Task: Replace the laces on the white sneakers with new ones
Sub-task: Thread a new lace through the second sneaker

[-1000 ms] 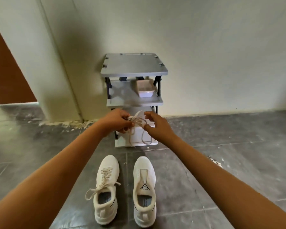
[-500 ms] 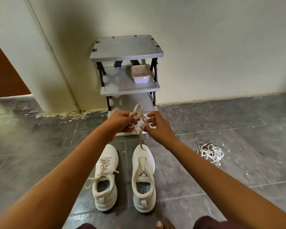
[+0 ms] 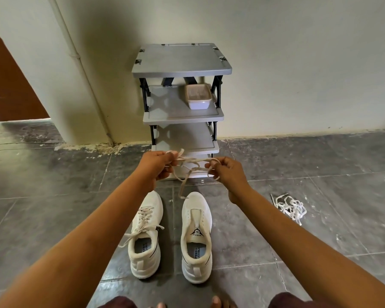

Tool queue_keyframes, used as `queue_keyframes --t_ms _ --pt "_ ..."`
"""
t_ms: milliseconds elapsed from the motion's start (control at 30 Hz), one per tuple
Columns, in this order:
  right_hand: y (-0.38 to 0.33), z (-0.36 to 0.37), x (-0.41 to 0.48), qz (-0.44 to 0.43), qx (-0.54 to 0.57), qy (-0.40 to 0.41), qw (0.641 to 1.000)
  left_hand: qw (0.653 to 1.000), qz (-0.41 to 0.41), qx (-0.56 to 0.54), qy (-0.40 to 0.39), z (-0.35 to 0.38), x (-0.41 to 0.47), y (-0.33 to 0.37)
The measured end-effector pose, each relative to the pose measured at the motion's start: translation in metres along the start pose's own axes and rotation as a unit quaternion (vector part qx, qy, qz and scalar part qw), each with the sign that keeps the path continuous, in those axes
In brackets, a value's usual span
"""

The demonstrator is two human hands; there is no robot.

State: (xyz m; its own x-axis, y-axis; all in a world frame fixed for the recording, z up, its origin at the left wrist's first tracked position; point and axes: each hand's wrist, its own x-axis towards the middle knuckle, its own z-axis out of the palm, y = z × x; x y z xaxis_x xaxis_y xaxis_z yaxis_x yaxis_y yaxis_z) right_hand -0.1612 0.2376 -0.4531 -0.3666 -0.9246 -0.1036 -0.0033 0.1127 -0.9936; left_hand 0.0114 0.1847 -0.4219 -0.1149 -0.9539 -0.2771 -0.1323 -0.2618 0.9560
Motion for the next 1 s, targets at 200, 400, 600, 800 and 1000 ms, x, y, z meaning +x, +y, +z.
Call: queue_keyframes --t_ms 200,400,600,800,1000 --pt "-0.005 -0.004 0.002 0.095 0.148 0.094 0.98 0.996 -0.042 -0.072 0.022 -0.006 0.002 0.0" --pt "0.0 -0.015 0.006 0.106 0.088 0.139 0.981 0.996 0.002 -0.085 -0.024 -0.01 0.003 0.0" --pt "0.001 -0.012 0.006 0.071 0.023 0.131 0.989 0.999 0.053 -0.002 0.01 -0.004 0.001 -0.001" --pt "0.01 -0.006 0.004 0.083 -0.255 0.058 0.962 0.991 0.102 0.077 0.028 0.0 0.001 0.001" --pt "0.007 0.006 0.0 -0.01 -0.193 -0.076 0.978 0.99 0.078 0.038 -0.114 0.002 -0.005 0.011"
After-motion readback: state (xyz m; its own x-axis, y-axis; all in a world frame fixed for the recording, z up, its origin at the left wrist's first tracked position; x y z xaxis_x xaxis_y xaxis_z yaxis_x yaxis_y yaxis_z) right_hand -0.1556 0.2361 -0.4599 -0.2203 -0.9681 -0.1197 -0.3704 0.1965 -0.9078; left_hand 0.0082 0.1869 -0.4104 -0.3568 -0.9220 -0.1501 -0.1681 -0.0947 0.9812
